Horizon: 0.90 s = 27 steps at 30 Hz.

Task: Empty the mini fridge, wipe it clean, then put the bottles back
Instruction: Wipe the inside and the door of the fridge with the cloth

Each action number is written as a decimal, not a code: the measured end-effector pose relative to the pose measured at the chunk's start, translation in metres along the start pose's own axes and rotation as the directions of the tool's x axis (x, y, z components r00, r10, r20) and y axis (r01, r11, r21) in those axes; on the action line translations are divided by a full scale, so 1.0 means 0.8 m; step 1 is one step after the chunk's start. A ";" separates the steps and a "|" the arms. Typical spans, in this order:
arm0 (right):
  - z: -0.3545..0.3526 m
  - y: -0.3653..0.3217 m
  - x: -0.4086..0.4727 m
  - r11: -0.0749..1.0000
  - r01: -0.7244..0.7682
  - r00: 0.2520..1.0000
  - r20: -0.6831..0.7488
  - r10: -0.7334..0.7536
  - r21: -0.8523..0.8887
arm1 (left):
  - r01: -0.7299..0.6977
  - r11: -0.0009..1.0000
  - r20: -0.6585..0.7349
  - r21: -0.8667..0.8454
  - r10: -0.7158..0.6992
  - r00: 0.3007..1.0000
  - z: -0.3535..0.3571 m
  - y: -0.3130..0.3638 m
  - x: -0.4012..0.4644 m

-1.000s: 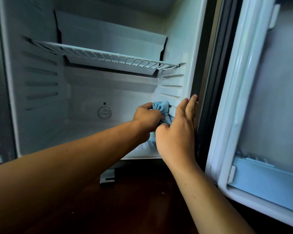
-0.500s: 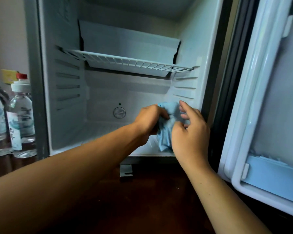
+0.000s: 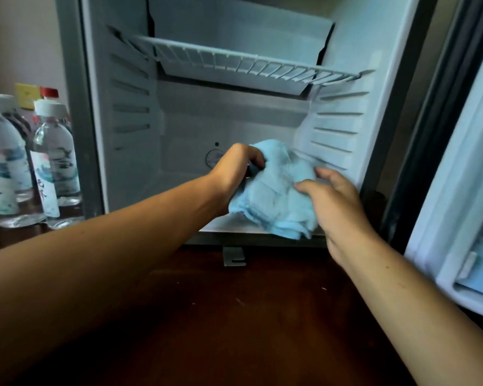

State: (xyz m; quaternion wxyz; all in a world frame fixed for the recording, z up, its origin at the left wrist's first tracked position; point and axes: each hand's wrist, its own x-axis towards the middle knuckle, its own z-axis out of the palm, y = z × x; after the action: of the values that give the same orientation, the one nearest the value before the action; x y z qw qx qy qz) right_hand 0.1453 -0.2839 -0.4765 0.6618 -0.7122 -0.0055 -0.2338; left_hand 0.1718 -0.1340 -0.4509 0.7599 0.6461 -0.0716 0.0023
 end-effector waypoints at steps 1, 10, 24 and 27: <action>0.001 0.001 0.000 1.000 0.020 1.000 -0.021 -0.020 -0.014 | -0.001 0.999 -0.003 0.046 0.001 1.000 -0.002 -0.001 0.002; 0.006 0.026 -0.025 0.955 0.072 0.993 -0.066 -0.095 -0.289 | 0.165 0.955 0.042 0.247 -0.181 0.983 -0.013 -0.020 0.016; 0.015 -0.009 -0.059 0.905 -0.150 0.989 -0.064 0.136 -0.398 | 0.166 0.873 0.033 0.458 -0.203 0.979 -0.007 0.015 -0.048; 0.014 -0.048 -0.059 0.886 -0.208 0.977 -0.058 0.203 -0.413 | 0.209 0.854 -0.014 0.476 -0.231 0.973 -0.008 0.043 -0.064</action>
State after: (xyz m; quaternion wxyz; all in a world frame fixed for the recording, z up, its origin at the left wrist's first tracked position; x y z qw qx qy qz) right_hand 0.0943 -0.2544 -0.4567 0.5154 -0.8321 0.1242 -0.1627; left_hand 0.1183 -0.1178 -0.4235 0.5721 0.8161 -0.0111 -0.0813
